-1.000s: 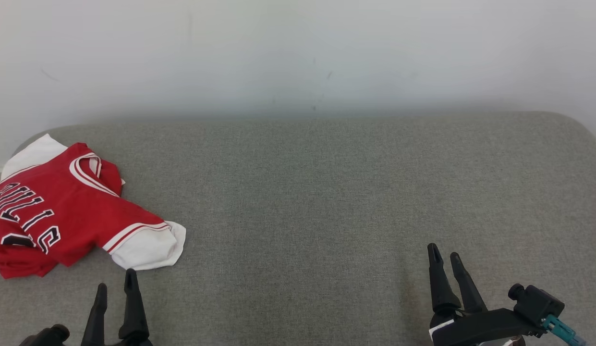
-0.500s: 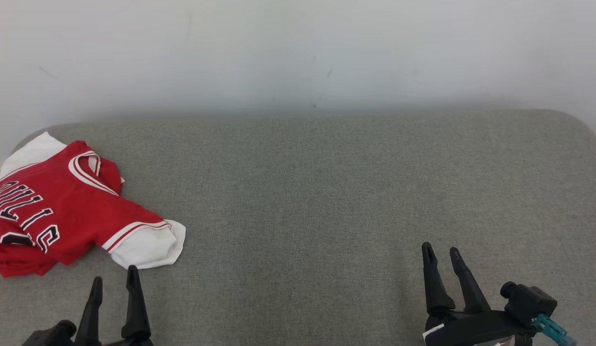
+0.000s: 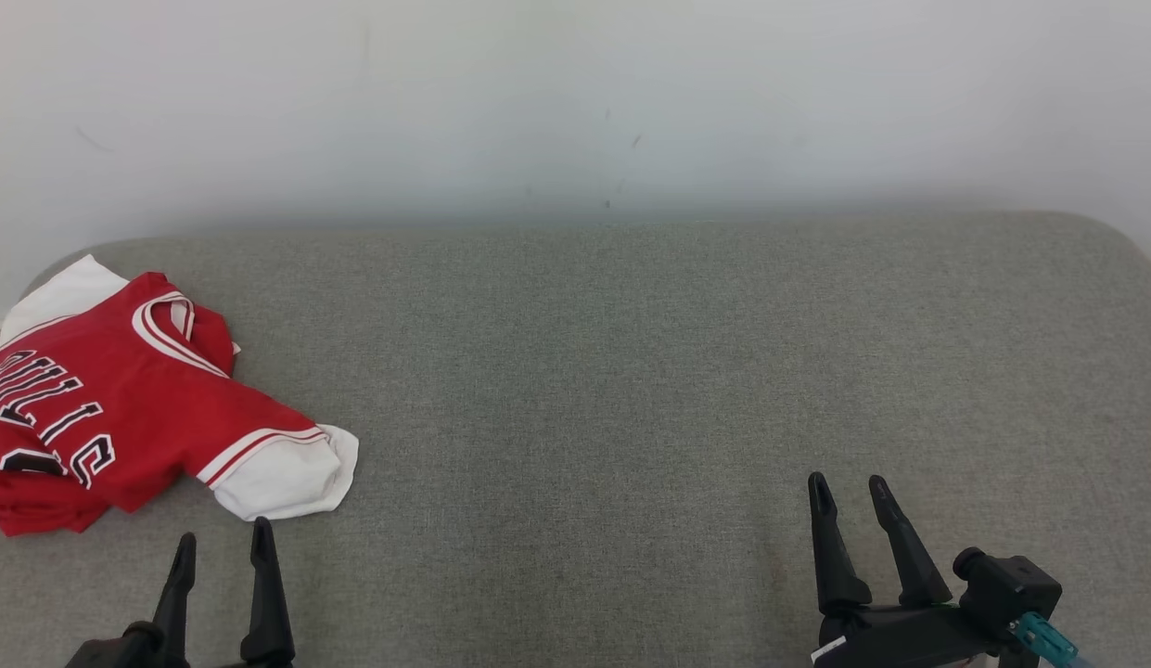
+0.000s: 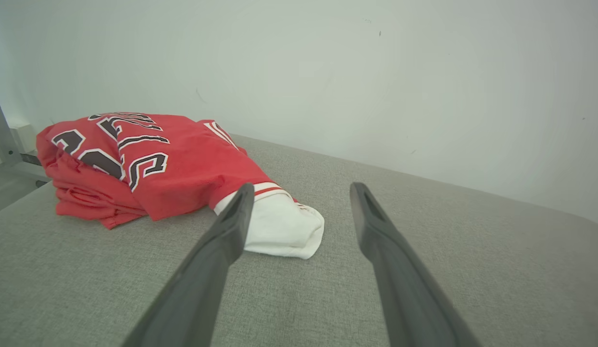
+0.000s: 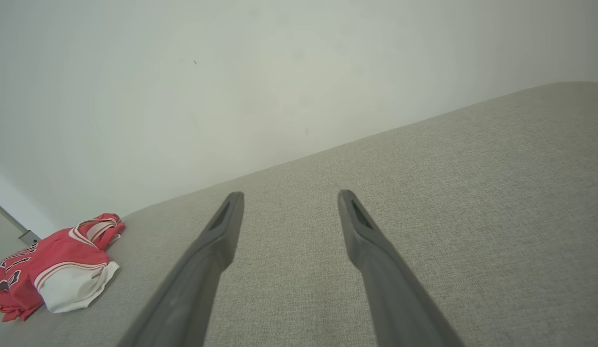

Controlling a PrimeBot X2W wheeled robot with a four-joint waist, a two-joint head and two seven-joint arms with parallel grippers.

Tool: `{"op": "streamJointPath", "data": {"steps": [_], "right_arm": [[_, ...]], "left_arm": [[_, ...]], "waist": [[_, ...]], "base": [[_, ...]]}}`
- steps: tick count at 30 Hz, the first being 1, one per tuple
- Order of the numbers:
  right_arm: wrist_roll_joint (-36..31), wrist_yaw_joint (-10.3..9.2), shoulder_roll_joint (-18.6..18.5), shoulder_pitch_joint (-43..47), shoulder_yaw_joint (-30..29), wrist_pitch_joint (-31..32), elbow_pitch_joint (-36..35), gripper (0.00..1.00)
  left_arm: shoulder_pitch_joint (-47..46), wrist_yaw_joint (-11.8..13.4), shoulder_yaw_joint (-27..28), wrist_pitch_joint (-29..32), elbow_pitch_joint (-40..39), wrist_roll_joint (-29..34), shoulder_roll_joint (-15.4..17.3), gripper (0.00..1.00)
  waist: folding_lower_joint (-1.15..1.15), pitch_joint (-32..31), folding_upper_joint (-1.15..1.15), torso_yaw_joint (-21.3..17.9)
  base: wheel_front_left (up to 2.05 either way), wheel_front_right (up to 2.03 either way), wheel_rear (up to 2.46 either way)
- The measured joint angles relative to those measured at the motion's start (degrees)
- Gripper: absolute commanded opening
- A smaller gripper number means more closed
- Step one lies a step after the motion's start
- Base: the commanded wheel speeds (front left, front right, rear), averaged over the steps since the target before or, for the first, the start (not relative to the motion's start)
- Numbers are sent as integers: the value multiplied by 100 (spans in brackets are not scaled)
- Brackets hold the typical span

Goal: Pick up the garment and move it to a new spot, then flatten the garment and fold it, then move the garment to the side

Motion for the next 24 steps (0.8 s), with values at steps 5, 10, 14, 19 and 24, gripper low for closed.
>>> {"op": "streamJointPath", "data": {"steps": [5,10,14,19,24], "right_arm": [[-247,0,0,15,-4,-54,1,100],[-487,0,-1,27,-13,-112,4,100],[-689,0,-1,36,-31,-155,9,100],[-882,0,-1,47,-67,-208,25,100],[-1055,0,-1,47,-109,-260,127,100]], "left_arm": [[38,-3,-8,-74,11,203,2,100],[54,-29,-68,-134,88,346,33,100],[71,-29,-138,-157,149,471,109,100],[71,-30,-160,-220,151,658,183,100],[71,-37,-156,-270,153,837,219,100]], "waist": [[0,-1,0,-4],[0,-11,0,-12],[0,-17,0,-9],[0,-15,0,4],[0,-14,0,8]], "base": [[0,0,0],[0,0,0],[0,0,0],[0,0,0],[0,0,0]]}}
